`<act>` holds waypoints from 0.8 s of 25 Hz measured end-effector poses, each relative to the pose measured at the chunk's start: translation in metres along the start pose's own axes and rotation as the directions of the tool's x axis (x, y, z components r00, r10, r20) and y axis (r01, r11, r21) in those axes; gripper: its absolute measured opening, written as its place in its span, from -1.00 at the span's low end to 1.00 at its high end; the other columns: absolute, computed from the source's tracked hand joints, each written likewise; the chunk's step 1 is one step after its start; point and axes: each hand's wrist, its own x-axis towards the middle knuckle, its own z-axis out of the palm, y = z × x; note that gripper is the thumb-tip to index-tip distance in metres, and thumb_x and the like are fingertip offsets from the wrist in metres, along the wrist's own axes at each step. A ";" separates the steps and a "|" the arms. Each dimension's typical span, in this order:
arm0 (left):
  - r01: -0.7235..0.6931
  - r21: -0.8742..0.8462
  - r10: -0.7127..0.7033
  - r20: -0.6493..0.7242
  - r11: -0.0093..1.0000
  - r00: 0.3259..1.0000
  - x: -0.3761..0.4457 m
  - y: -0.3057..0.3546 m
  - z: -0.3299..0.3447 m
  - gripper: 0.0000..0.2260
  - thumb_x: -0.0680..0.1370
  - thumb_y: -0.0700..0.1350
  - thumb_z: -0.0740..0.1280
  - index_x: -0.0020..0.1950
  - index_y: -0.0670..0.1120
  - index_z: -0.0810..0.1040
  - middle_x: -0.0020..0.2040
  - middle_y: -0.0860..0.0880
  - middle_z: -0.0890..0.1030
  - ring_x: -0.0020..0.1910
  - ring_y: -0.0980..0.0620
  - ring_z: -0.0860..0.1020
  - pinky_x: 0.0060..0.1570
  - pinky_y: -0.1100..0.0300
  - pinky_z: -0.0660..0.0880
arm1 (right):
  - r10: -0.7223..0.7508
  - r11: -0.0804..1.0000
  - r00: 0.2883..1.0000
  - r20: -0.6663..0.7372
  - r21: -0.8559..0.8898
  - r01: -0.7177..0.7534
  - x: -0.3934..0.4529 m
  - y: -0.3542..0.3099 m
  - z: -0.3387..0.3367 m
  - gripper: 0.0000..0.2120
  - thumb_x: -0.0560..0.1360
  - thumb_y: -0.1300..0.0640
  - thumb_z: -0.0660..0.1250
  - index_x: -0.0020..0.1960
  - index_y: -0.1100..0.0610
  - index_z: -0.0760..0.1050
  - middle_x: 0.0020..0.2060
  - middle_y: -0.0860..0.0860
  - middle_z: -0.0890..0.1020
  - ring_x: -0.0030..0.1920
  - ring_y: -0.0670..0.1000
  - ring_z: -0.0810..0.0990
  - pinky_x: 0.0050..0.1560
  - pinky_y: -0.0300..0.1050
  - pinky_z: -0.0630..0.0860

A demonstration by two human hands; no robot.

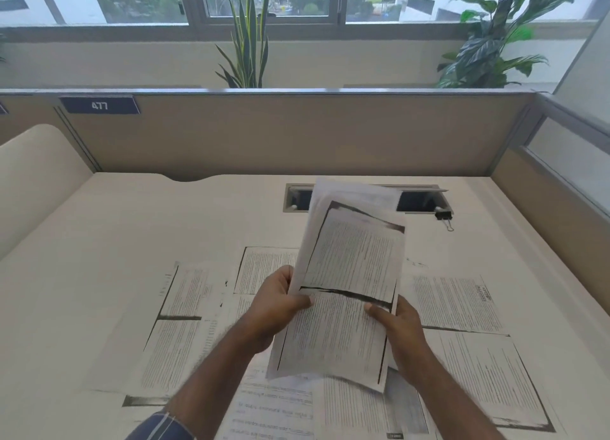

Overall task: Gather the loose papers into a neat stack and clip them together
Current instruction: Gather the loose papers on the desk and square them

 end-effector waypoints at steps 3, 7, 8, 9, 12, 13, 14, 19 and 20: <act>-0.105 -0.083 0.113 0.101 0.991 0.988 -0.020 0.021 -0.008 -0.59 0.49 -0.37 0.42 0.28 -0.11 0.47 0.16 -0.17 0.68 0.12 -0.17 0.68 0.08 -0.15 0.63 | -0.095 0.989 0.990 0.100 0.121 0.083 0.004 -0.016 0.000 -0.42 0.34 0.10 0.56 0.29 0.18 0.47 0.15 0.13 0.67 0.15 0.14 0.66 0.18 0.16 0.56; -0.160 -0.083 0.172 0.174 0.984 0.970 -0.040 0.036 -0.018 -0.65 0.50 -0.31 0.41 0.27 -0.17 0.52 0.15 -0.18 0.69 0.11 -0.17 0.68 0.04 -0.05 0.66 | -0.148 0.975 0.962 0.232 0.196 0.103 0.004 -0.039 -0.005 -0.07 0.08 -0.05 0.68 0.33 0.24 0.43 0.19 0.17 0.65 0.20 0.17 0.64 0.18 0.09 0.58; -0.169 -0.055 0.176 0.158 0.984 0.972 -0.042 0.037 -0.019 -0.68 0.50 -0.28 0.42 0.25 -0.19 0.55 0.12 -0.17 0.70 0.09 -0.16 0.69 0.02 -0.01 0.66 | -0.149 0.978 0.955 0.257 0.182 0.103 0.002 -0.043 -0.005 -0.09 0.07 -0.03 0.69 0.32 0.26 0.45 0.18 0.18 0.66 0.18 0.19 0.64 0.13 0.08 0.62; -0.177 -0.022 0.178 0.129 0.984 0.975 -0.045 0.039 -0.019 -0.71 0.50 -0.25 0.43 0.22 -0.19 0.58 0.09 -0.15 0.72 0.07 -0.12 0.70 -0.01 0.04 0.66 | -0.149 0.981 0.953 0.264 0.162 0.108 -0.003 -0.048 -0.004 -0.12 0.07 -0.02 0.69 0.29 0.26 0.48 0.16 0.19 0.67 0.16 0.20 0.65 0.07 0.06 0.64; -0.191 0.077 0.188 0.050 0.978 0.981 -0.047 0.041 -0.019 -0.74 0.46 -0.22 0.49 0.14 -0.13 0.63 0.02 -0.06 0.74 0.02 -0.03 0.72 -0.05 0.09 0.67 | -0.202 0.977 0.958 0.204 0.103 0.184 -0.016 -0.061 -0.002 -0.43 0.25 0.19 0.60 0.21 0.26 0.54 0.08 0.15 0.71 0.08 0.17 0.70 -0.04 0.01 0.67; -0.204 0.101 0.201 0.043 0.974 0.979 -0.048 0.042 -0.019 -0.73 0.44 -0.21 0.52 0.13 -0.10 0.64 0.03 -0.05 0.74 0.02 -0.03 0.71 -0.04 0.06 0.68 | -0.233 0.972 0.957 0.172 0.078 0.222 -0.021 -0.066 0.000 -0.55 0.31 0.28 0.53 0.18 0.26 0.56 0.05 0.13 0.72 0.05 0.15 0.71 -0.07 -0.01 0.68; -0.231 0.120 0.227 0.041 0.966 0.973 -0.048 0.042 -0.019 -0.72 0.43 -0.19 0.53 0.12 -0.06 0.66 0.03 -0.04 0.73 0.03 -0.03 0.71 -0.03 0.04 0.68 | -0.270 0.963 0.952 0.146 0.055 0.264 -0.025 -0.072 0.001 -0.64 0.35 0.35 0.49 0.13 0.25 0.58 0.00 0.10 0.74 0.00 0.12 0.72 -0.11 -0.05 0.68; -0.380 0.029 0.375 0.111 0.924 0.920 -0.050 0.047 -0.013 -0.72 0.44 -0.15 0.49 0.06 0.19 0.67 0.06 0.02 0.71 0.09 0.00 0.67 0.01 0.05 0.67 | -0.415 0.901 0.901 0.129 -0.076 0.426 -0.045 -0.092 -0.002 -0.76 0.37 0.36 0.48 0.00 0.14 0.64 -0.12 -0.04 0.75 -0.11 -0.02 0.72 -0.20 -0.15 0.67; -0.379 0.010 0.375 0.116 0.925 0.920 -0.048 0.044 -0.011 -0.72 0.45 -0.16 0.49 0.07 0.17 0.66 0.07 0.00 0.71 0.11 -0.02 0.67 0.02 0.02 0.67 | -0.407 0.902 0.903 0.137 -0.092 0.421 -0.046 -0.091 -0.006 -0.74 0.36 0.34 0.49 0.02 0.14 0.64 -0.11 -0.02 0.75 -0.10 -0.03 0.72 -0.19 -0.14 0.67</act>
